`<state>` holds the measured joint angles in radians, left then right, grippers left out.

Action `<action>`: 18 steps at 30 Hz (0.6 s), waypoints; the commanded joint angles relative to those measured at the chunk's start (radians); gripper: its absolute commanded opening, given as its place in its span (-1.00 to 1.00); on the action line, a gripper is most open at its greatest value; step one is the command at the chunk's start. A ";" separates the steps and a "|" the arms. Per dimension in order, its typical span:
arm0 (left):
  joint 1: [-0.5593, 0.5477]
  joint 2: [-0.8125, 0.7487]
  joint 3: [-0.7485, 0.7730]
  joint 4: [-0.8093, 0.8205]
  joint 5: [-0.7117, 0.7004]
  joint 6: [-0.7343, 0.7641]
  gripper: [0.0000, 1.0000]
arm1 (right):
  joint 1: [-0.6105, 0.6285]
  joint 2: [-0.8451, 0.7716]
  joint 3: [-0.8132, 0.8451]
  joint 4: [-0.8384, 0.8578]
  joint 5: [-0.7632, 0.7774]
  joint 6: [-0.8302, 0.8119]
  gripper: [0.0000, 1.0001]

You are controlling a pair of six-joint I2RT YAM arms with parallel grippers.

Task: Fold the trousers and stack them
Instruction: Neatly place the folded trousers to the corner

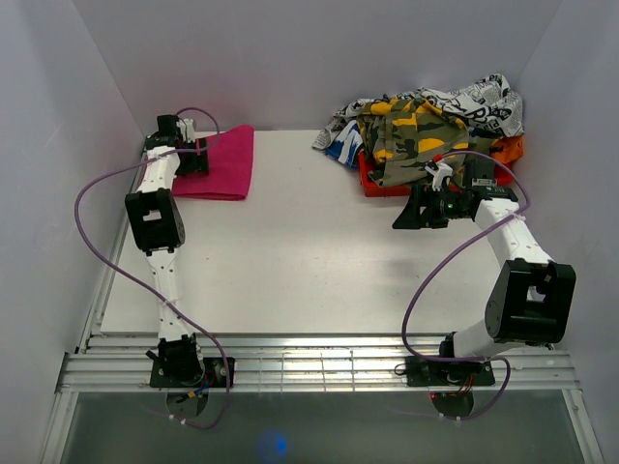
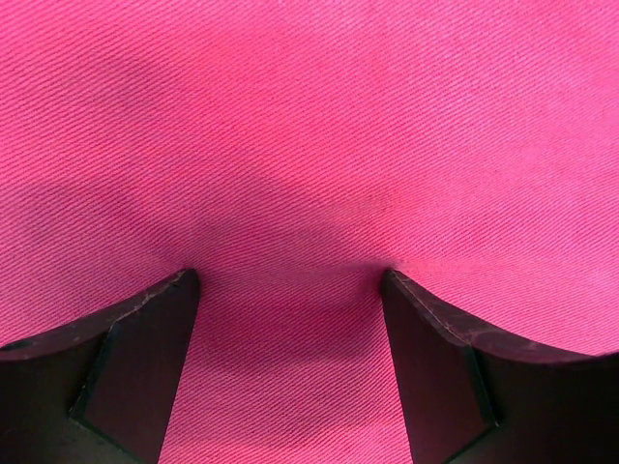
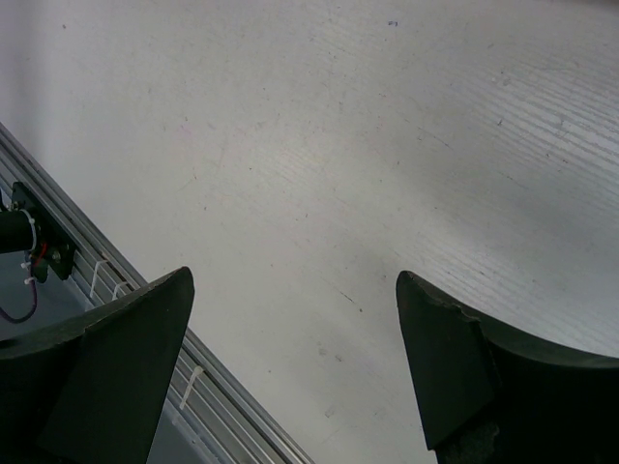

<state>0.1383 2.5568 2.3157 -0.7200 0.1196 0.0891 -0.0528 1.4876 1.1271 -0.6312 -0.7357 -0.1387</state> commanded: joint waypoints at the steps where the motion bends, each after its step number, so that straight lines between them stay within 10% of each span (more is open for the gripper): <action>1: -0.017 0.103 -0.032 -0.064 0.080 -0.116 0.70 | -0.005 -0.009 -0.004 -0.004 -0.011 -0.010 0.80; 18: -0.017 -0.151 0.037 0.123 0.071 0.001 0.96 | -0.007 -0.078 0.138 0.004 0.087 -0.070 0.80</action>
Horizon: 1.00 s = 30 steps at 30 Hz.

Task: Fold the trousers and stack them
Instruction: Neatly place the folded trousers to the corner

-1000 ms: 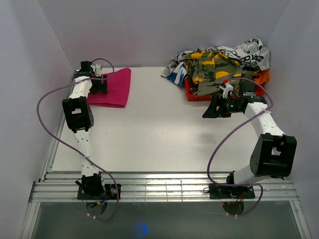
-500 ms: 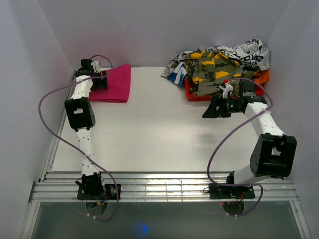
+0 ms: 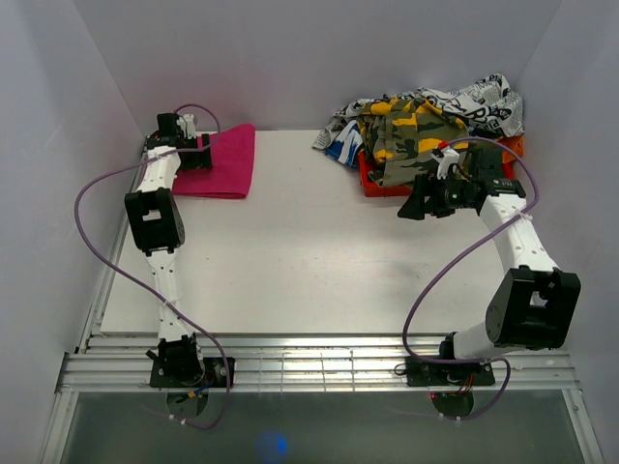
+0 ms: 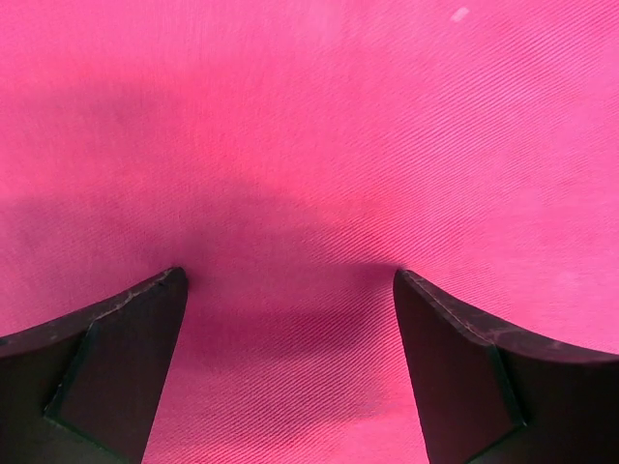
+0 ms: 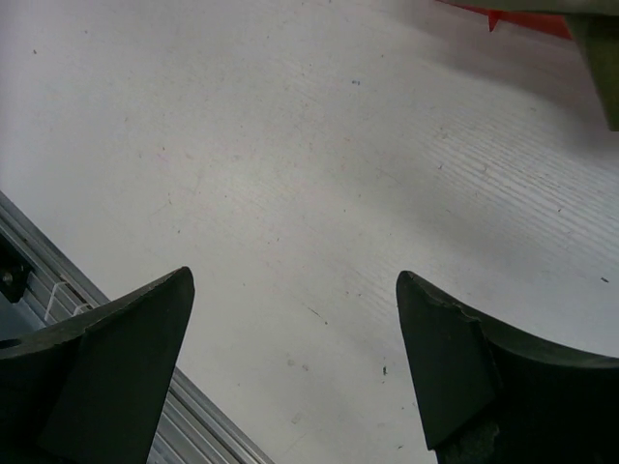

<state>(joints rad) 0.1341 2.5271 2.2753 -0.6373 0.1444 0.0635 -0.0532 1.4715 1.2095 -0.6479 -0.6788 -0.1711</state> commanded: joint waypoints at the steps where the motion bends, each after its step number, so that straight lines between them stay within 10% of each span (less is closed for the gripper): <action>1: -0.013 -0.167 0.085 0.059 0.046 0.033 0.96 | -0.007 -0.066 0.058 0.021 0.033 -0.038 0.80; 8: -0.011 -0.500 -0.166 0.364 0.072 0.003 0.96 | -0.008 -0.146 0.085 0.019 0.154 -0.039 0.80; 15: -0.013 -0.589 -0.034 -0.056 0.155 0.013 0.96 | -0.034 -0.304 0.113 -0.015 0.381 -0.080 0.80; 30: -0.013 -1.390 -1.166 -0.144 0.302 0.245 0.96 | -0.034 -0.591 -0.232 -0.240 0.235 -0.390 0.80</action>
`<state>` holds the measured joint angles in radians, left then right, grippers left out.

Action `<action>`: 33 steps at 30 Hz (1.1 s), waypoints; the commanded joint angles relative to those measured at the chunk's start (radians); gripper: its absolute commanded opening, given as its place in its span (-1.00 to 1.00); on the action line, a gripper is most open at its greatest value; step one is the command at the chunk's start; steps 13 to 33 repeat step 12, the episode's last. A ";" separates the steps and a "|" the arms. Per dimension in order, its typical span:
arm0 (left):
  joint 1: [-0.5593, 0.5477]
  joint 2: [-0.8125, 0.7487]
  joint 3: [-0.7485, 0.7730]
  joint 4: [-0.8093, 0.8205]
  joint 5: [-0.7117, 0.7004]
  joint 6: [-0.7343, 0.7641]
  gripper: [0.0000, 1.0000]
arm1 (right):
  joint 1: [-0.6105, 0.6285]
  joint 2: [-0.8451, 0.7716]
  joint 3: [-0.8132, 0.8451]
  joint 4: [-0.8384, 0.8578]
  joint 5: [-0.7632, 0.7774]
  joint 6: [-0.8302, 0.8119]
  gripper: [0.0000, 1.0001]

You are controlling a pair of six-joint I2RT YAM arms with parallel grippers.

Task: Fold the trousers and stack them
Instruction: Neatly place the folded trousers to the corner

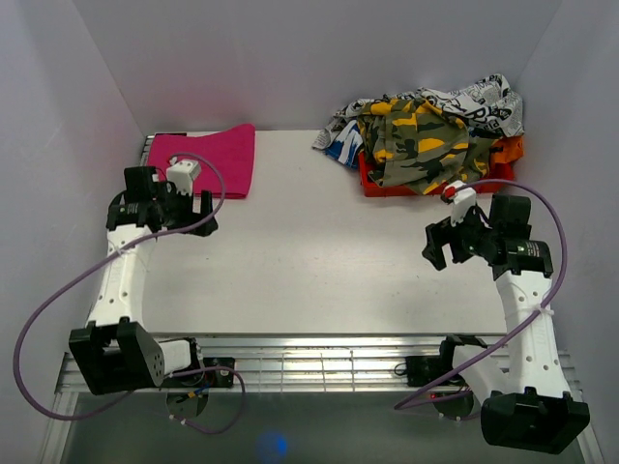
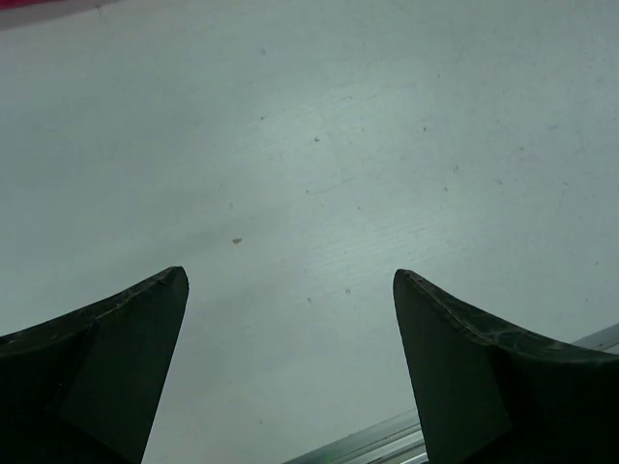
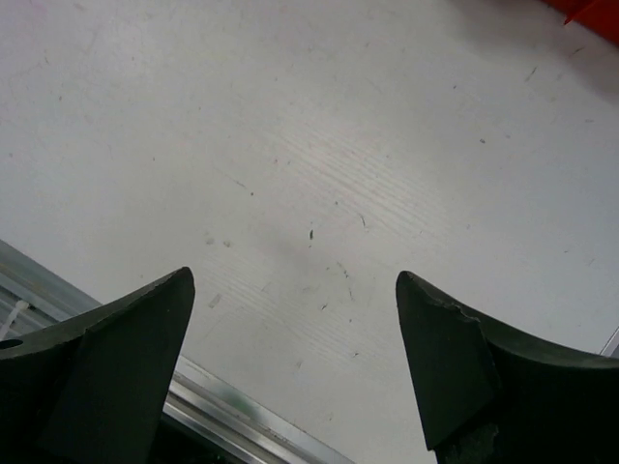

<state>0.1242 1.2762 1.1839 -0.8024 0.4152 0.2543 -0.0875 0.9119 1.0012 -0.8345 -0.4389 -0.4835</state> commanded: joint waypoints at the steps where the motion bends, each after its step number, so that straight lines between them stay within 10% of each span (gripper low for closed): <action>1: -0.001 -0.162 -0.098 0.022 0.027 0.060 0.96 | 0.000 -0.044 -0.029 -0.057 -0.003 -0.084 0.80; 33: -0.003 -0.210 -0.155 0.020 0.048 0.022 0.96 | 0.000 -0.100 -0.069 -0.044 -0.026 -0.043 0.80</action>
